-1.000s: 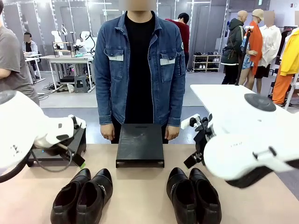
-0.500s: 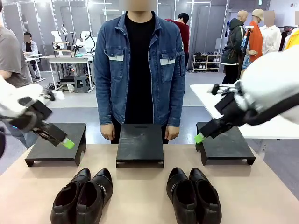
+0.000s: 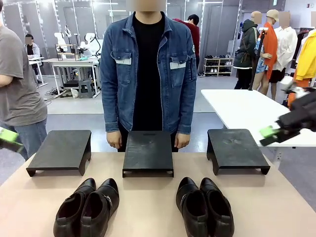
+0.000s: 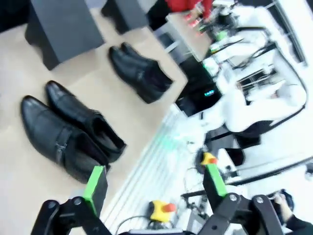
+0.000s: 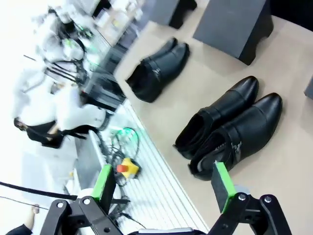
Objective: Place the shoes on the stand as instructed by the person.
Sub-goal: Pick up one pair of Shoes and place it on the Shoes Stand indicated by the person.
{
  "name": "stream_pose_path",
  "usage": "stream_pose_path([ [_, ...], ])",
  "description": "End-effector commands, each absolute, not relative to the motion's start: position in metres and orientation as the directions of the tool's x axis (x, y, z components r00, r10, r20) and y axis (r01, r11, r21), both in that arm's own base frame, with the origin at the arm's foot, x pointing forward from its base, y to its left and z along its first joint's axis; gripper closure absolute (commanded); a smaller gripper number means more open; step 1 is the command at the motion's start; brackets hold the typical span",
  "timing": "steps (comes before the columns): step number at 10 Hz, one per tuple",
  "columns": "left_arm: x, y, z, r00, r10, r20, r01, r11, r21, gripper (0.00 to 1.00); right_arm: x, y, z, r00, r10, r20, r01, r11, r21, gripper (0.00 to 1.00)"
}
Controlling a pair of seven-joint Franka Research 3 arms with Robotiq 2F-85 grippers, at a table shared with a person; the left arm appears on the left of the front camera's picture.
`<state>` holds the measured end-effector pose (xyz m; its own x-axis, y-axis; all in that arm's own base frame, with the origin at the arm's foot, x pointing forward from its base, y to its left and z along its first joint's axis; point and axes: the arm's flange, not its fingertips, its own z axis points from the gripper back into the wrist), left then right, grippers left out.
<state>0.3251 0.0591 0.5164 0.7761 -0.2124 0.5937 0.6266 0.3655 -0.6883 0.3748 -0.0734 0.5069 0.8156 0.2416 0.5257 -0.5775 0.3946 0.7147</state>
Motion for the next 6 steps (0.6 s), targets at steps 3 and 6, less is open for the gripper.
stream_pose_path([
  [3, 0.276, 0.159, 0.488, 0.857, 0.024, 0.515, 0.472, 0.366, -0.802, 0.00, 0.337, -0.168, 0.477, 0.825, 0.004, 0.565, -0.531, 0.348, 0.773, 0.00],
  [6, 0.240, 0.208, 0.470, 0.863, 0.142, 0.484, 0.394, 0.410, -0.823, 0.00, 0.308, -0.198, 0.459, 0.823, -0.085, 0.561, -0.504, 0.345, 0.792, 0.00],
])
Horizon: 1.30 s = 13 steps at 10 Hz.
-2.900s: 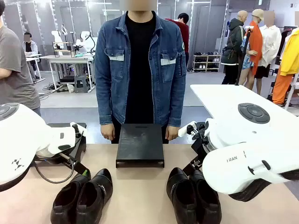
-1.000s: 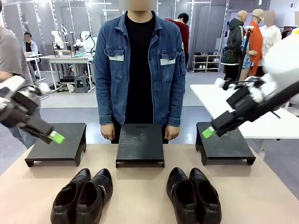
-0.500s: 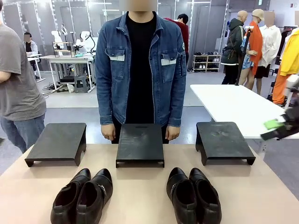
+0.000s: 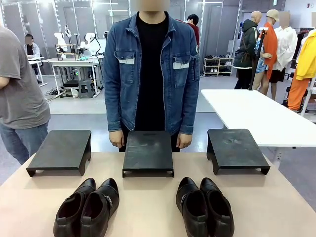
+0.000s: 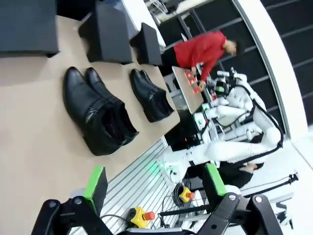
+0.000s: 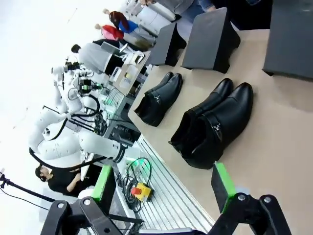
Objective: Place the shoes on the stand as instructed by the person.
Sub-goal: Pick up one pair of Shoes and place it on the Shoes Stand indicated by the person.
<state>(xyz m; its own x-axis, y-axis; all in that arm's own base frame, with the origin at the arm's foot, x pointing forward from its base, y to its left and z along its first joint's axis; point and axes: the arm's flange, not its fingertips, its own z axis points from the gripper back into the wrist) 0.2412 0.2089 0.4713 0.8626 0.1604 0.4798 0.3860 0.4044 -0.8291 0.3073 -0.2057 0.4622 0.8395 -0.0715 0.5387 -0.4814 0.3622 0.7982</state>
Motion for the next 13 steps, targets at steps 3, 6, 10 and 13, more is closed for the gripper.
stream_pose_path([
  [3, 0.236, 0.217, 0.467, 0.861, 0.186, 0.474, 0.369, 0.414, -0.832, 0.00, 0.304, -0.198, 0.456, 0.815, -0.091, 0.573, -0.511, 0.356, 0.782, 0.00],
  [6, 0.236, 0.217, 0.467, 0.861, 0.186, 0.474, 0.369, 0.414, -0.832, 0.00, 0.302, -0.208, 0.456, 0.835, -0.093, 0.542, -0.480, 0.360, 0.800, 0.00],
  [10, 0.236, 0.217, 0.467, 0.861, 0.186, 0.474, 0.369, 0.414, -0.832, 0.00, 0.302, -0.208, 0.456, 0.835, -0.093, 0.542, -0.480, 0.360, 0.800, 0.00],
  [13, 0.236, 0.217, 0.467, 0.861, 0.186, 0.474, 0.369, 0.414, -0.832, 0.00, 0.302, -0.208, 0.456, 0.835, -0.093, 0.542, -0.480, 0.360, 0.800, 0.00],
])
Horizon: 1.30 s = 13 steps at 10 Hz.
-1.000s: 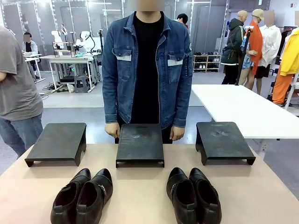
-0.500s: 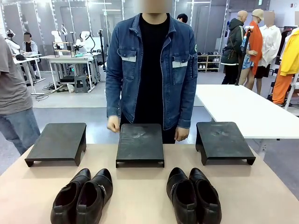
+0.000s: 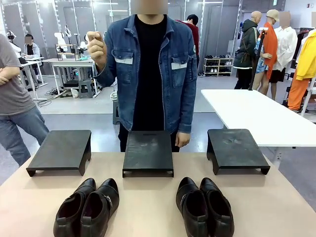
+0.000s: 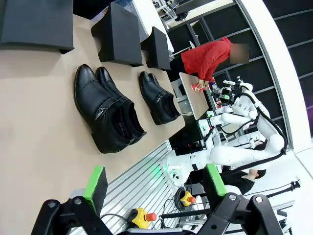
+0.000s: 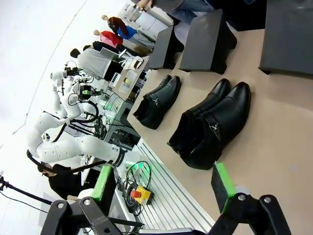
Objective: Place the shoes on the stand as instructed by the person.
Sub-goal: Pick up one pair of Shoes and place it on the Shoes Stand indicated by the person.
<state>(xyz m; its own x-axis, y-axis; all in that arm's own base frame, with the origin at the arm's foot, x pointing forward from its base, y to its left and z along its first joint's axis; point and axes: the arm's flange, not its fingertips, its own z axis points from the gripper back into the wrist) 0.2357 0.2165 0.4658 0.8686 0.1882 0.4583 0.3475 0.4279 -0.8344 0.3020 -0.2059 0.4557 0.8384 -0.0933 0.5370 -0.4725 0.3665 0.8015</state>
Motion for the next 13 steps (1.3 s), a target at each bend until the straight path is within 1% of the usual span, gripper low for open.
stream_pose_path([
  [1, 0.2355, 0.2170, 0.4673, 0.861, 0.186, 0.474, 0.369, 0.414, -0.832, 0.00, 0.3022, -0.2078, 0.4564, 0.835, -0.093, 0.542, -0.480, 0.360, 0.800, 0.00],
  [13, 0.2355, 0.2170, 0.4673, 0.861, 0.186, 0.474, 0.369, 0.414, -0.832, 0.00, 0.3022, -0.2078, 0.4564, 0.835, -0.093, 0.542, -0.480, 0.360, 0.800, 0.00],
])
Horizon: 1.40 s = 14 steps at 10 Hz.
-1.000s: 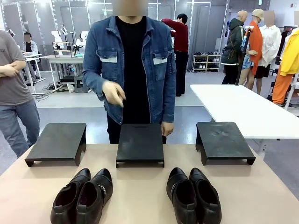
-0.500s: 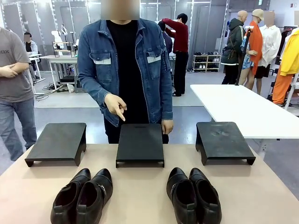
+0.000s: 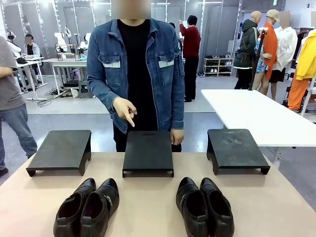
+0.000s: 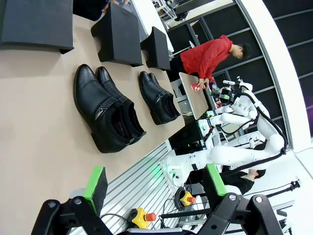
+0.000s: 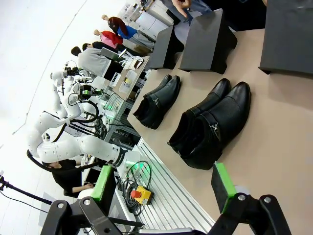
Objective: Place the shoes on the stand as instructed by the person.
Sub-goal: Pick up one pair of Shoes and place it on the Shoes Stand indicated by the person.
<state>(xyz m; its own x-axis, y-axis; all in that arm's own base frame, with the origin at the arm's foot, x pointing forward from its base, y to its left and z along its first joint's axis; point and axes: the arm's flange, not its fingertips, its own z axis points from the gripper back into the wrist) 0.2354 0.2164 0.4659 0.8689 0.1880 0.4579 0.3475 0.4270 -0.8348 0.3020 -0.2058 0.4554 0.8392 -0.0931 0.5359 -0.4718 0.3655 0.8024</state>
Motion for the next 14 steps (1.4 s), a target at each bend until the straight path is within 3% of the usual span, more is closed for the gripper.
stream_pose_path([
  [1, 0.236, 0.217, 0.467, 0.861, 0.186, 0.474, 0.369, 0.414, -0.832, 0.00, 0.302, -0.208, 0.456, 0.835, -0.093, 0.542, -0.480, 0.360, 0.800, 0.00],
  [3, 0.235, 0.216, 0.466, 0.869, 0.188, 0.458, 0.347, 0.427, -0.835, 0.00, 0.302, -0.208, 0.456, 0.835, -0.093, 0.542, -0.480, 0.360, 0.800, 0.00],
  [5, 0.245, 0.190, 0.501, 0.888, 0.025, 0.459, 0.396, 0.467, -0.791, 0.00, 0.302, -0.208, 0.456, 0.835, -0.093, 0.542, -0.480, 0.360, 0.800, 0.00],
  [8, 0.259, 0.108, 0.572, 0.947, -0.106, 0.303, 0.304, 0.598, -0.741, 0.00, 0.302, -0.208, 0.456, 0.835, -0.093, 0.542, -0.480, 0.360, 0.800, 0.00],
  [11, 0.267, 0.012, 0.612, 0.964, -0.164, 0.207, 0.253, 0.799, -0.545, 0.00, 0.302, -0.208, 0.456, 0.835, -0.093, 0.542, -0.480, 0.360, 0.800, 0.00],
  [14, 0.276, -0.077, 0.609, 0.970, -0.189, 0.152, 0.233, 0.899, -0.370, 0.00, 0.302, -0.208, 0.456, 0.835, -0.093, 0.542, -0.480, 0.360, 0.800, 0.00],
])
